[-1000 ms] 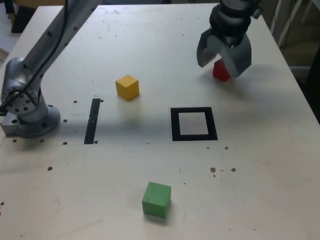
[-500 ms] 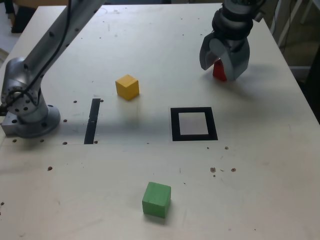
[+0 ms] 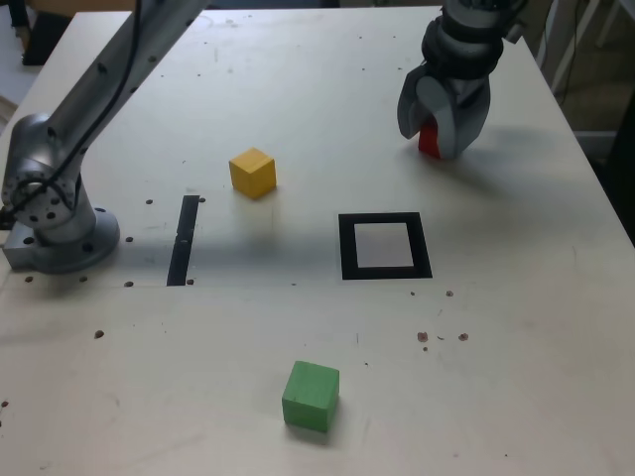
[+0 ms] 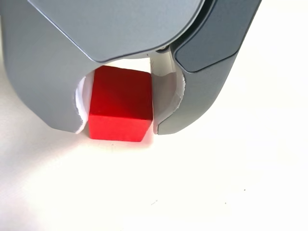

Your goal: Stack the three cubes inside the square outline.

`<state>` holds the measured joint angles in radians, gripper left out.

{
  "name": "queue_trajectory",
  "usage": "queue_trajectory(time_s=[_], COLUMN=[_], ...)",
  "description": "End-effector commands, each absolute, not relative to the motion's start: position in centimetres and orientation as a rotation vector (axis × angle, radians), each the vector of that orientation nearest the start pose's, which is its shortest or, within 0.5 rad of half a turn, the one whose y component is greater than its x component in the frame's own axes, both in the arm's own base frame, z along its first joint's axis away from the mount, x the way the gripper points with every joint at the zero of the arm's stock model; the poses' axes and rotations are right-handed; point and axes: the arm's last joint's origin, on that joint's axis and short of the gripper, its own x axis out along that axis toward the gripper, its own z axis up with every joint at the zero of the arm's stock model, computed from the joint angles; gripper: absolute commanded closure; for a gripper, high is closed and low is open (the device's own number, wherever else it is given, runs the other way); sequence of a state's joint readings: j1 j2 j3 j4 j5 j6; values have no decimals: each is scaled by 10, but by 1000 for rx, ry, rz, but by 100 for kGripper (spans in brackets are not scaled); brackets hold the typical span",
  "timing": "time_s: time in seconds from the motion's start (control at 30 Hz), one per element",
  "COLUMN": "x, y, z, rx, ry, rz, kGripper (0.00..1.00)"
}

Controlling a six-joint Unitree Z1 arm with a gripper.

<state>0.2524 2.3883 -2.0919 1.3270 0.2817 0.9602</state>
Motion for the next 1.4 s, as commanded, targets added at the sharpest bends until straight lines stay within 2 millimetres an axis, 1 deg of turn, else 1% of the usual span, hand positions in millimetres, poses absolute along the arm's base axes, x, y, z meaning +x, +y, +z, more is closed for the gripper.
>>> queue_trajectory(time_s=[0.0, 0.17, 0.27, 0.33, 0.4, 0.5, 0.57, 0.63, 0.7, 0.77, 0.87, 1.0, 1.17, 1.37], x=[457, 455, 450, 444, 435, 420, 409, 400, 391, 383, 374, 366, 353, 346], y=[132, 131, 129, 125, 118, 102, 90, 78, 66, 54, 37, 22, 3, -23], z=[215, 216, 224, 237, 256, 287, 304, 314, 320, 322, 319, 310, 302, 296], rx=[740, 728, 711, 706, 706, 697, 680, 656, 624, 586, 509, 414, 310, 234], ry=[1697, 1707, 1722, 1729, 1727, 1717, 1711, 1708, 1709, 1711, 1713, 1708, 1703, 1696], rz=[-407, -403, -393, -379, -357, -314, -285, -257, -227, -197, -164, -125, -26, 19], kGripper=[67, 67, 67, 67, 67, 67, 67, 67, 67, 67, 67, 67, 67, 67])
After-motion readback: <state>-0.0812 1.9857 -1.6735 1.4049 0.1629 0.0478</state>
